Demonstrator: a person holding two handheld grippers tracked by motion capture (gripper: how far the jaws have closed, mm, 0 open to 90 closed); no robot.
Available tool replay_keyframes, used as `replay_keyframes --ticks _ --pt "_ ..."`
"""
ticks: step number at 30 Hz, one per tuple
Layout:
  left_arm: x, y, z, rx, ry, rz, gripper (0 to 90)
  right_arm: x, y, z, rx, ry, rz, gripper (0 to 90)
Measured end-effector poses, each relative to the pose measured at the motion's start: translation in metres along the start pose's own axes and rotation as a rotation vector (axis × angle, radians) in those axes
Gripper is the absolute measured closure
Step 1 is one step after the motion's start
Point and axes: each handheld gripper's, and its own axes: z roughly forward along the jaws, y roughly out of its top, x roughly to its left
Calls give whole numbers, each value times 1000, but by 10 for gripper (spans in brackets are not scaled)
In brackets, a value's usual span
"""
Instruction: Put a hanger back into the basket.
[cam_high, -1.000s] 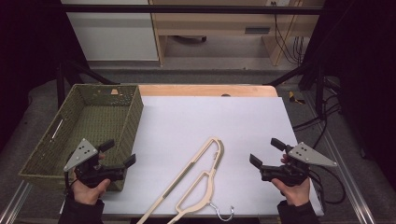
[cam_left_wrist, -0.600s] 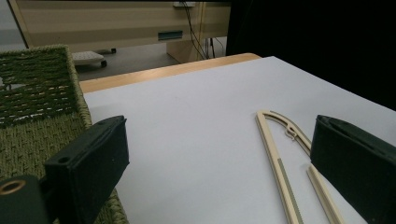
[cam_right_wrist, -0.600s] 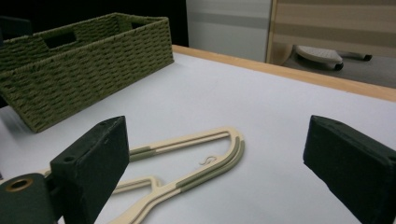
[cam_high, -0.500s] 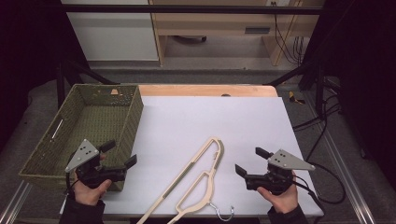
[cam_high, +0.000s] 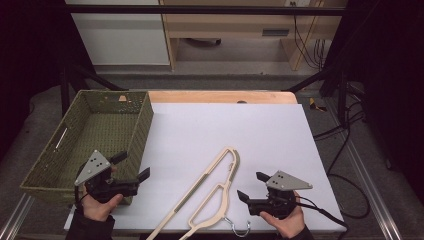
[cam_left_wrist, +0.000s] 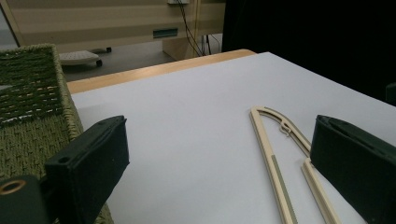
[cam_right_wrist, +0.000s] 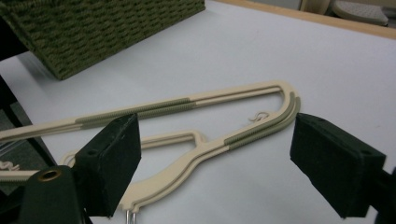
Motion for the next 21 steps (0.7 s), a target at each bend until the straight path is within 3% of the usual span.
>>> replay_keyframes --ticks 13,21 --pt "-6 -1 3 7 -11 8 45 21 -24 22 106 75 2 312" --pt "-9 -2 6 13 -17 12 46 31 -39 30 172 94 -16 416"
